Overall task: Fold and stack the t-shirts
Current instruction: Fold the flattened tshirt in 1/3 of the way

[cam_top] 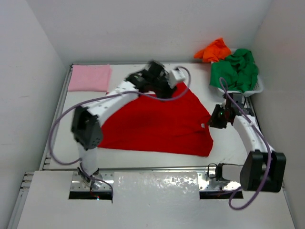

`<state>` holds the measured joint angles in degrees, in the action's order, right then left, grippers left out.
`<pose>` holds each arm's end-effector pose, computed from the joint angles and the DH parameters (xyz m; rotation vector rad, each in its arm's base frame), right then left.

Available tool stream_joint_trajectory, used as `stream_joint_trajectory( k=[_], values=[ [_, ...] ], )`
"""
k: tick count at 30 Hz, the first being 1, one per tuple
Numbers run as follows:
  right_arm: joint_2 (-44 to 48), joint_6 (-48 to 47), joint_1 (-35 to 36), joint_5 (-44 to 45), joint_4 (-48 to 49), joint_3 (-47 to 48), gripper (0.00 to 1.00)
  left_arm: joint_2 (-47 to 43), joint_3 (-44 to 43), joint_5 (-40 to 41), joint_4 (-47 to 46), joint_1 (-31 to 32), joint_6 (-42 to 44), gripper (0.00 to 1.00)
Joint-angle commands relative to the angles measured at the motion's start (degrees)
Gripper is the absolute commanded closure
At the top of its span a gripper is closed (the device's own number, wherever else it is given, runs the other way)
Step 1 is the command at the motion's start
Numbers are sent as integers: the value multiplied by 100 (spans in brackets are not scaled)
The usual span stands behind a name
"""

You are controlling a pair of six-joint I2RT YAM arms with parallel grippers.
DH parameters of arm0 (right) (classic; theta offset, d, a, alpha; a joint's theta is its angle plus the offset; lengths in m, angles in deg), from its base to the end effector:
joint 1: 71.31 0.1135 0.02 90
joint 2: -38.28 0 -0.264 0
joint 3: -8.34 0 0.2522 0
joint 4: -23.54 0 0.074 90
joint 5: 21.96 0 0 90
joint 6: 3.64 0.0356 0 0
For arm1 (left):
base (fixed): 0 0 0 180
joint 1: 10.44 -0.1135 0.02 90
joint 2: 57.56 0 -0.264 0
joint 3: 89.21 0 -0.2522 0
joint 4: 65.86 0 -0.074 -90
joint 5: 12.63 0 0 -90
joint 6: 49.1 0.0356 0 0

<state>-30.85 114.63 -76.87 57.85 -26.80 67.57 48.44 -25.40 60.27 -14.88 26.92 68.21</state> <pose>0.2281 -0.0159 0.2222 0.7091 2.5469 0.3693 0.3297 -0.2649 0.3413 1.3499 1.8395 -0.4322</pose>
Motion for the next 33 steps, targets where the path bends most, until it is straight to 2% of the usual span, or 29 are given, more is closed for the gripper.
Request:
stream_joint_trajectory(
  k=[1, 2, 5, 6, 9, 16, 24, 31, 32, 33],
  values=[
    [-417, -102, -41, -895, 959, -30, 73, 868, -241, -1286, -643, 455, -823, 56],
    [-592, -120, -68, -835, 986, -38, 71, 1340, -581, -1304, -906, 604, -1059, 54],
    [-734, 19, -225, -949, 1196, -283, 70, 2133, -1626, -1366, -935, 763, -1489, 53],
    [-804, 64, -252, -1045, 1371, -354, 70, 2580, -1848, -1366, -935, 824, -1622, 53],
    [-892, 126, -279, -906, 1557, -548, 68, 3110, -2342, -1024, -970, 930, -1782, 52],
    [-1366, 90, -296, -957, 1891, -750, 61, 3296, -1905, -680, -883, 1010, -1633, 55],
    [-1508, 126, -296, -949, 2120, -856, 57, 2971, -1306, -795, -715, 1141, -1483, 55],
    [-1552, 91, -296, -1011, 2164, -908, 56, 3068, -1235, -259, -741, 1185, -1378, 55],
    [-1552, 91, -296, -1011, 2181, -917, 56, 3067, -1244, -258, -742, 1185, -1360, 55],
    [-1560, 91, -296, -1011, 2199, -944, 55, 3059, -1253, -276, -750, 1194, -1369, 60]
  ],
)
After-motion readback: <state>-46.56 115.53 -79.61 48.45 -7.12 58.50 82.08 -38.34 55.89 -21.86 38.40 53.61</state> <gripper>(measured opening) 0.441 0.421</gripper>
